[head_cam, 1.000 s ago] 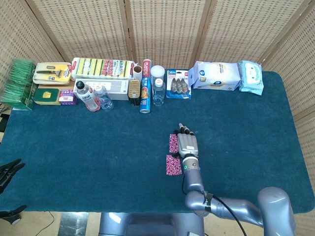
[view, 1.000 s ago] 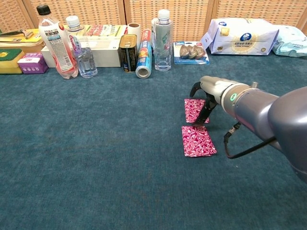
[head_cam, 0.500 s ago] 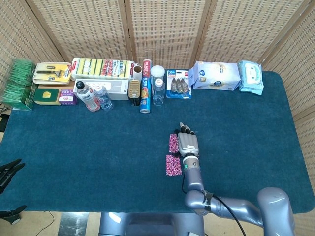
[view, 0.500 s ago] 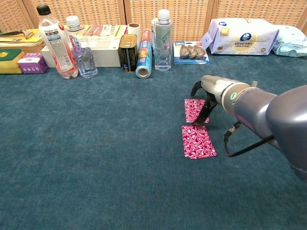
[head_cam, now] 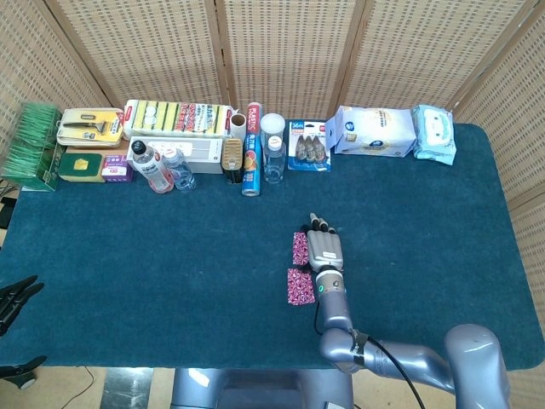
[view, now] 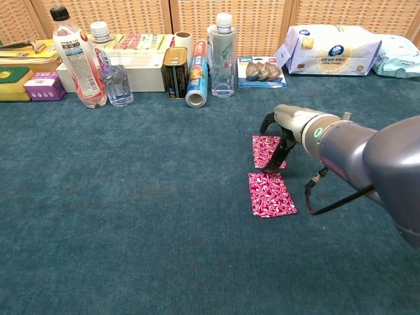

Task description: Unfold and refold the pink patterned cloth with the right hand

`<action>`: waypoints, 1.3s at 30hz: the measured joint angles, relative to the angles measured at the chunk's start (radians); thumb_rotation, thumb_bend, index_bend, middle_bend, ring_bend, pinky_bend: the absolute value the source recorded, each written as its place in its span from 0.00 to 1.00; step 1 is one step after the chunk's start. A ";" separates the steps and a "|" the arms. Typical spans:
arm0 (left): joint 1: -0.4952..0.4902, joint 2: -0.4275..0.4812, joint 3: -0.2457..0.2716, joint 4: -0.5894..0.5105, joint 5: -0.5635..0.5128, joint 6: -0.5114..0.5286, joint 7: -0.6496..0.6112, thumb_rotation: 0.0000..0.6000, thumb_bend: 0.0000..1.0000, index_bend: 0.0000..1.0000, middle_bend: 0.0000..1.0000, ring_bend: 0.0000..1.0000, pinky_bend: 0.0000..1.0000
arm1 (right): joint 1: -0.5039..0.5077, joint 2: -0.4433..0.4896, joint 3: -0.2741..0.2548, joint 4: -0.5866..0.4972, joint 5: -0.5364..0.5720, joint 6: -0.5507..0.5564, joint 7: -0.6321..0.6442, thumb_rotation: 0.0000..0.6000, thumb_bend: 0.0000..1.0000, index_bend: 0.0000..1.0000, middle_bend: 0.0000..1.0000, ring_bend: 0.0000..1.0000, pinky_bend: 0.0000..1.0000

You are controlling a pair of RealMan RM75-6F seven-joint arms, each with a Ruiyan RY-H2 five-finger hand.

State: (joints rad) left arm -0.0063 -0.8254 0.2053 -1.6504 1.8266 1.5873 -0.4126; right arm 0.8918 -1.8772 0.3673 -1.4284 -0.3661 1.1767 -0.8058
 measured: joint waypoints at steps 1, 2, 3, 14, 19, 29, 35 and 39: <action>0.000 0.000 0.000 0.000 0.000 0.000 0.000 1.00 0.07 0.00 0.00 0.00 0.05 | 0.000 0.000 0.000 0.001 0.000 0.000 0.000 1.00 0.24 0.19 0.00 0.00 0.14; 0.000 0.000 0.000 0.000 0.000 0.001 -0.001 1.00 0.07 0.00 0.00 0.00 0.05 | 0.000 -0.001 0.000 0.001 0.000 0.000 0.000 1.00 0.24 0.19 0.00 0.00 0.14; 0.000 0.000 0.000 0.000 -0.001 0.001 -0.001 1.00 0.07 0.00 0.00 0.00 0.05 | 0.001 -0.001 -0.001 0.001 0.000 0.000 -0.001 1.00 0.24 0.19 0.00 0.00 0.14; 0.000 0.001 0.001 0.003 0.002 0.002 -0.006 1.00 0.07 0.00 0.00 0.00 0.05 | 0.003 -0.004 -0.003 0.006 0.008 0.000 -0.012 1.00 0.24 0.23 0.00 0.00 0.14; 0.000 0.001 0.001 0.004 0.003 0.003 -0.006 1.00 0.07 0.00 0.00 0.00 0.05 | 0.002 0.002 -0.001 -0.001 0.010 0.005 -0.015 1.00 0.24 0.23 0.00 0.00 0.14; -0.001 0.001 0.002 0.002 0.002 -0.001 -0.003 1.00 0.07 0.00 0.00 0.00 0.05 | 0.001 0.006 -0.001 0.003 0.020 -0.001 -0.019 1.00 0.24 0.23 0.00 0.00 0.14; -0.002 0.002 0.001 -0.001 0.001 -0.004 -0.001 1.00 0.07 0.00 0.00 0.00 0.05 | 0.000 0.007 0.000 0.002 0.017 -0.001 -0.015 1.00 0.24 0.24 0.00 0.00 0.14; -0.002 0.002 0.001 0.000 0.001 -0.003 -0.004 1.00 0.07 0.00 0.00 0.00 0.05 | -0.002 0.010 -0.001 -0.007 0.006 0.007 -0.012 1.00 0.24 0.25 0.00 0.00 0.14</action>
State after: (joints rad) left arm -0.0085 -0.8235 0.2067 -1.6508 1.8272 1.5844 -0.4163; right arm 0.8903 -1.8669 0.3664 -1.4359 -0.3596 1.1835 -0.8179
